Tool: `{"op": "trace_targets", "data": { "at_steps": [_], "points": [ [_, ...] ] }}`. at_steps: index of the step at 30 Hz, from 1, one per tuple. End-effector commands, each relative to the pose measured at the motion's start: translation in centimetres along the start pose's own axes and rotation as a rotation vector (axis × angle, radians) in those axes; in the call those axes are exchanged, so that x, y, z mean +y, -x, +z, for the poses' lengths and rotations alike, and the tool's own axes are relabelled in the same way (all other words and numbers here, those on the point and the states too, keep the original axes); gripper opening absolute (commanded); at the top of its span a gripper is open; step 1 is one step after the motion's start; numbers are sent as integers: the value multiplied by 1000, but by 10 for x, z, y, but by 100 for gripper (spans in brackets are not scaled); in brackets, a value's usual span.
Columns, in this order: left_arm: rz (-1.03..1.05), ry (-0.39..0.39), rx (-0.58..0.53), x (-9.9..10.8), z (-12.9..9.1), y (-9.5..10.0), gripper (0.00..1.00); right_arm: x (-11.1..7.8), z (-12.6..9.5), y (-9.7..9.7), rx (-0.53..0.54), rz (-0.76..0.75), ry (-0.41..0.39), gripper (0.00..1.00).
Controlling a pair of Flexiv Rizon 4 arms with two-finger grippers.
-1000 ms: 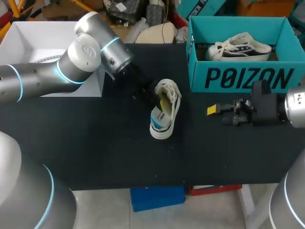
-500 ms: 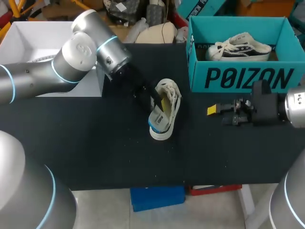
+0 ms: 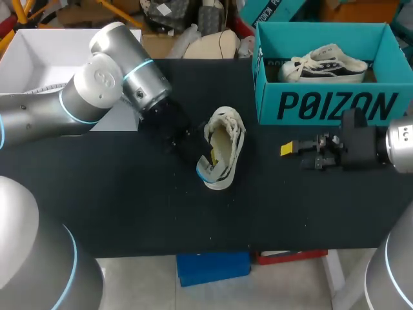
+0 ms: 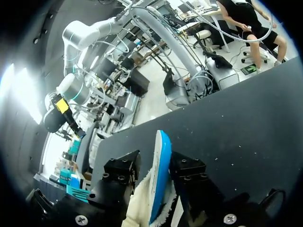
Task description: Take the shoe out of the shoebox, open the shoe tongue, remove and reinsert the insole, then place the shoe into the shoebox
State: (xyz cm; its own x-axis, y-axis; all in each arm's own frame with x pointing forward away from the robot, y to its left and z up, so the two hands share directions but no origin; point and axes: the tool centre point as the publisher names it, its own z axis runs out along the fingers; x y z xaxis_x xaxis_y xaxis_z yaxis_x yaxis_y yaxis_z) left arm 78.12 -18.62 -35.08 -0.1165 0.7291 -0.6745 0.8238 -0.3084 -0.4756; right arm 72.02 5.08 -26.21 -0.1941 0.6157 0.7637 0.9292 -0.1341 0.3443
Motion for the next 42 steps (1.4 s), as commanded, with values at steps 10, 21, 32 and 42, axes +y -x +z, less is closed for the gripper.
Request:
{"op": "trace_targets", "data": {
  "at_steps": [10,21,32,42],
  "points": [
    [-2,39,-19,-10,1,-4,0,0,0,-1,-3,1,-1,100],
    [-13,83,-30,11,5,-1,0,0,0,-1,-3,1,-1,100],
    [-27,115,-5,42,-1,6,0,0,0,-1,-3,1,-1,100],
    [-31,159,33,64,-5,20,0,0,0,-1,-3,1,-1,100]
  ]
}}
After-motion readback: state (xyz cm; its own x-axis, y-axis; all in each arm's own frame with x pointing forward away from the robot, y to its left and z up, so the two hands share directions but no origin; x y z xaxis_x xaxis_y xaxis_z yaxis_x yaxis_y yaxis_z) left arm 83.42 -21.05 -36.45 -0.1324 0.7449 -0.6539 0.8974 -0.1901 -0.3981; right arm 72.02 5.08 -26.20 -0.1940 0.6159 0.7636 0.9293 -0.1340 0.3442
